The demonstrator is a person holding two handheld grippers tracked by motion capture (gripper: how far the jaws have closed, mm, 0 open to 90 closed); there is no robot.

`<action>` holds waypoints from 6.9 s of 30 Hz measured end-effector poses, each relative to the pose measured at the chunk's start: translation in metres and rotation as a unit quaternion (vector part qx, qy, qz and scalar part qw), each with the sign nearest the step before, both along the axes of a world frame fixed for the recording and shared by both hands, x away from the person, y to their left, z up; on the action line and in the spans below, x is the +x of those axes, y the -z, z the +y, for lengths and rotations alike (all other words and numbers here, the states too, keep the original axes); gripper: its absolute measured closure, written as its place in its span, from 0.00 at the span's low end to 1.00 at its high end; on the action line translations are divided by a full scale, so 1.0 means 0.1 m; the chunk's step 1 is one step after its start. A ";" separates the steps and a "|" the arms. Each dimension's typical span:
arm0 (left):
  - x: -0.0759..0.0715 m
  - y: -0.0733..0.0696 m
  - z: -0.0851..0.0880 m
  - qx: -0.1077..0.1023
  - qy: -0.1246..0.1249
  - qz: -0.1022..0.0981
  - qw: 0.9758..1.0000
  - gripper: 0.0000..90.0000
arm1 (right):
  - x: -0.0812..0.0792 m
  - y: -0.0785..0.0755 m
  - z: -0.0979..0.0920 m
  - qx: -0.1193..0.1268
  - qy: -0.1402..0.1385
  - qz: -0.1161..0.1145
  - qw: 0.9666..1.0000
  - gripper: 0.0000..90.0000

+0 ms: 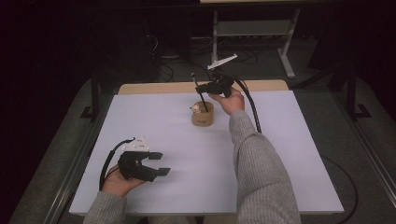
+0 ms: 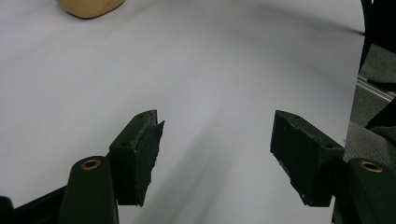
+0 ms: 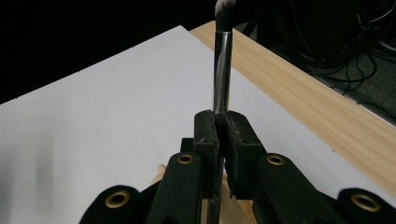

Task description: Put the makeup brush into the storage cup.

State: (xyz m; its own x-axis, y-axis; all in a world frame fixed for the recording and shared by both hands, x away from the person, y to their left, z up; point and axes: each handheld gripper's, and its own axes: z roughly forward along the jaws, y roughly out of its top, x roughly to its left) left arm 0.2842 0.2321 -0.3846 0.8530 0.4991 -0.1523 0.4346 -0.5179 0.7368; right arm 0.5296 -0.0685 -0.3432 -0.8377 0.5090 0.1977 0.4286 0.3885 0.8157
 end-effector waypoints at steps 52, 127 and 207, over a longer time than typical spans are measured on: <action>0.01 0.02 0.01 -0.005 0.002 0.006 1.000 0.35 | -0.05 0.28 -0.11 -0.008 0.021 0.006 1.000 0.91; 0.03 0.03 0.01 -0.001 -0.012 0.001 1.000 0.31 | -0.72 0.23 -0.77 -0.009 0.054 -0.012 0.998 0.46; 0.08 0.05 0.03 0.005 -0.058 -0.043 0.997 0.25 | -1.61 0.46 -1.29 -0.006 0.065 -0.017 0.998 0.35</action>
State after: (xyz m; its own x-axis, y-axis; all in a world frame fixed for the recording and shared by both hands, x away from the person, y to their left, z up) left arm 0.2923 0.2351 -0.3900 0.7996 0.5958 -0.0758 0.4269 -0.4750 0.7695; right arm 0.3683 -0.1977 -0.3893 -0.7709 0.6158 0.1631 0.4480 0.3421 0.8260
